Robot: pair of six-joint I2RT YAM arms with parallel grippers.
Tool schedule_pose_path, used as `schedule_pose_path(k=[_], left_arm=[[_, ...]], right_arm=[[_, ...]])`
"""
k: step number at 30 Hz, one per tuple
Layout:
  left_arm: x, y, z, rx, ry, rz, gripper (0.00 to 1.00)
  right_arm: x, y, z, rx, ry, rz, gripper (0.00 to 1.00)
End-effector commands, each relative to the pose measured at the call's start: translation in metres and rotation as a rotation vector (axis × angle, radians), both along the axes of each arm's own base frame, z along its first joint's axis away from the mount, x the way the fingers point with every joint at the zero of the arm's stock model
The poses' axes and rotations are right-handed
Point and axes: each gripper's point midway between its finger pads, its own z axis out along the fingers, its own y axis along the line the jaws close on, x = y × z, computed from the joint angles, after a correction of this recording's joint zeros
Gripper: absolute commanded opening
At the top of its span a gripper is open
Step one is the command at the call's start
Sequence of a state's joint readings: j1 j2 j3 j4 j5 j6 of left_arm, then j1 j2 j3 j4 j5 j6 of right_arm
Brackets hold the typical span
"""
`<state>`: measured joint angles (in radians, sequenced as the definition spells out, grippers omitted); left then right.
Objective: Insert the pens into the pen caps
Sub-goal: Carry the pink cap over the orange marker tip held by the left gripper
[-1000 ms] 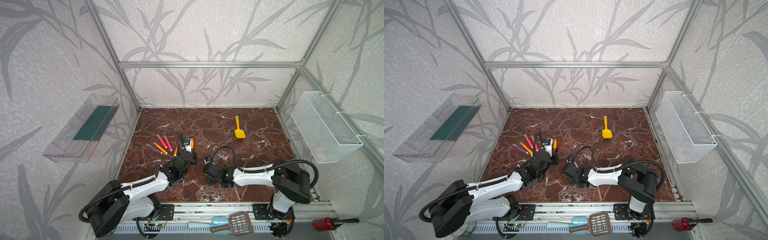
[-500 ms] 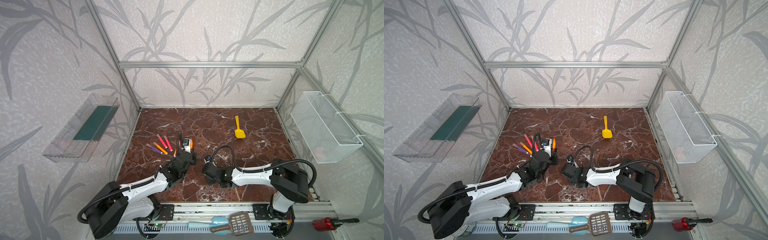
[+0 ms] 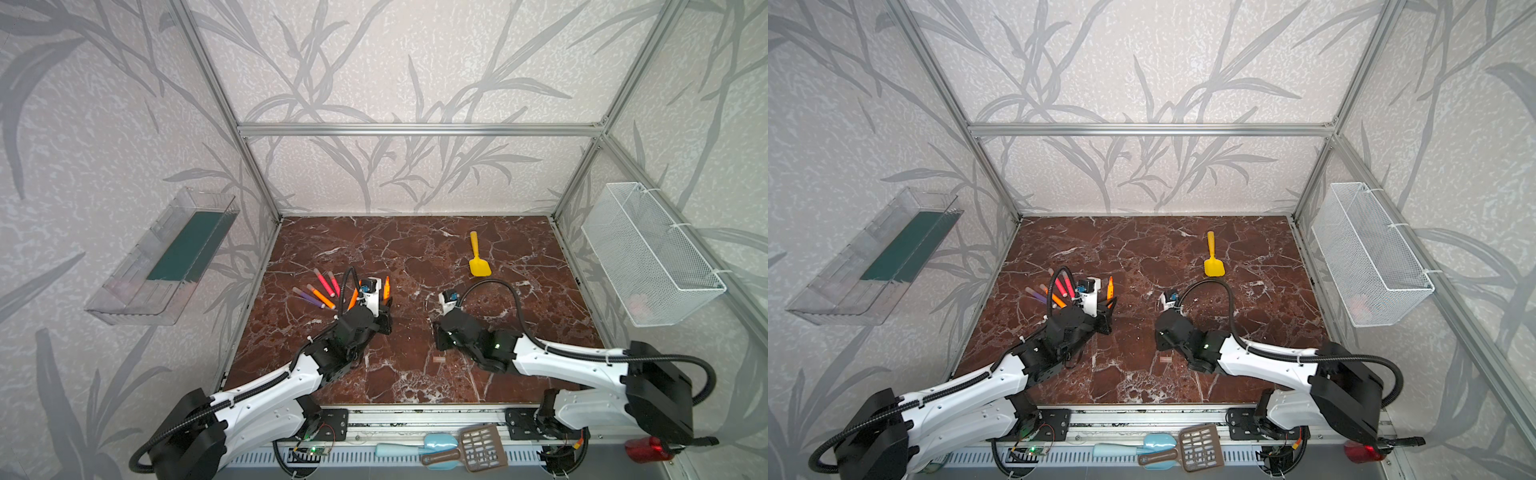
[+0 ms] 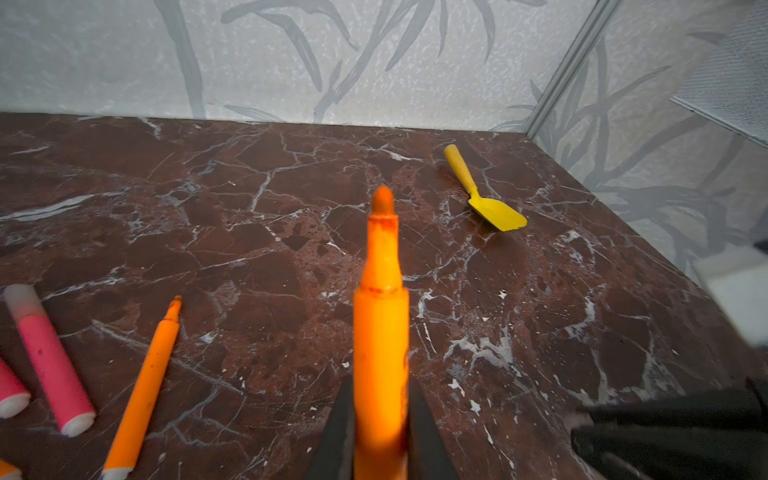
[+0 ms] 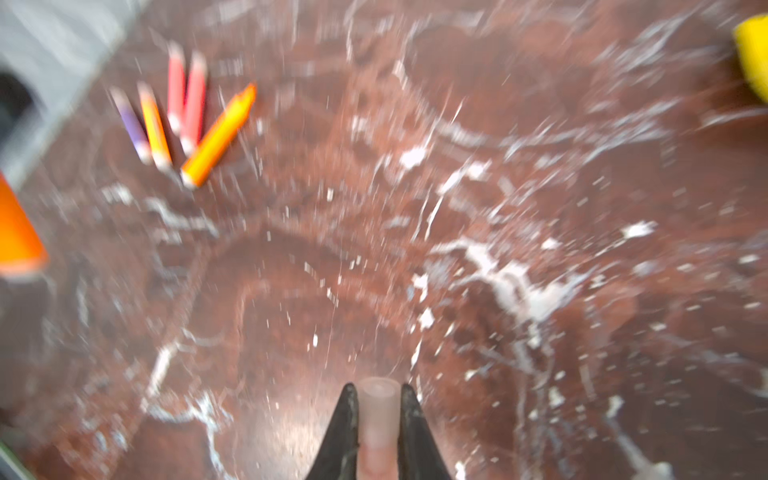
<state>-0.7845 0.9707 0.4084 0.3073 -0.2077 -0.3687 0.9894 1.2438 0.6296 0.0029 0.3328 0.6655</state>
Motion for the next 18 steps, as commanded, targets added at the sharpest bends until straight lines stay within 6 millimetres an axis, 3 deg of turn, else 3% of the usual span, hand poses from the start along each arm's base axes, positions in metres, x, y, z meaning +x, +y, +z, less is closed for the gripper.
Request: schedule_pose_path(k=[1,6,12,18], left_arm=[[-0.018,-0.022,0.005,-0.035,-0.003,-0.170,0.00],[-0.035,-0.046,0.013,-0.072,-0.018,-0.325,0.00],[-0.049,-0.079,0.009,-0.006,-0.060,-0.418,0.00],[-0.063,-0.110,0.001,0.071,-0.087,-0.502,0.00]], right_arm=[[0.017,-0.021,0.030,0.110,-0.092,-0.070,0.01],[0.023,-0.056,0.068,0.173,-0.202,-0.137,0.01],[0.030,-0.088,0.087,0.250,-0.244,-0.201,0.01],[0.031,-0.088,0.103,0.318,-0.257,-0.169,0.00]])
